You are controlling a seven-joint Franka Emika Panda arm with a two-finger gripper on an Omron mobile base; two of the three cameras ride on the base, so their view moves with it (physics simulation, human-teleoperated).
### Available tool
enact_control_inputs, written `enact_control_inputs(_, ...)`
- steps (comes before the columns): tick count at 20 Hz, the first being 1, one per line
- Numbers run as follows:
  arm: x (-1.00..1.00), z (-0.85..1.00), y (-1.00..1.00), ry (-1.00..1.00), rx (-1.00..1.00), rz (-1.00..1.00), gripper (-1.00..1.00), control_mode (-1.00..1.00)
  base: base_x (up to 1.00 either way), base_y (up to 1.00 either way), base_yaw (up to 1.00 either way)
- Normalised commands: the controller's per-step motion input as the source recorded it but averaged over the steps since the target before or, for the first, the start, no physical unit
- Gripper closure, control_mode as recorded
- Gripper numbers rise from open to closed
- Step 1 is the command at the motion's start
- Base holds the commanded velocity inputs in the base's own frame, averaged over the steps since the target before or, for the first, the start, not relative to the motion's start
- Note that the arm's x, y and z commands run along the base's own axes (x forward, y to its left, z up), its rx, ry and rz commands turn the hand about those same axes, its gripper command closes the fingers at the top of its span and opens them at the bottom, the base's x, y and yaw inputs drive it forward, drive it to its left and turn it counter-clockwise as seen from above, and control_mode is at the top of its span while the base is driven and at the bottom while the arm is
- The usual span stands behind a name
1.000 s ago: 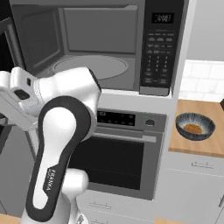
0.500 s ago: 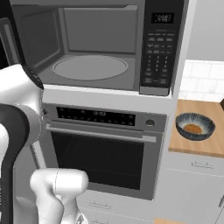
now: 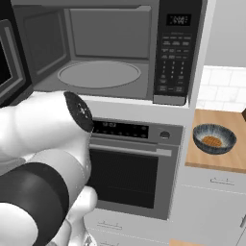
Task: Open the microwave, place the bowl with waffle inside the microwave, then close the microwave door and turn it on.
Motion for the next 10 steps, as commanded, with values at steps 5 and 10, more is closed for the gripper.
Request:
enact_control_inputs(5, -0.03, -0.07, -1.0, 0.01, 0.01, -0.35, -1.0, -1.0, 0.0, 0.0, 0.0)
enact_control_inputs(10, -0.03, -0.3, -0.98, 0.03, 0.0, -0.48, -1.0, -1.0, 0.0, 0.0, 0.0)
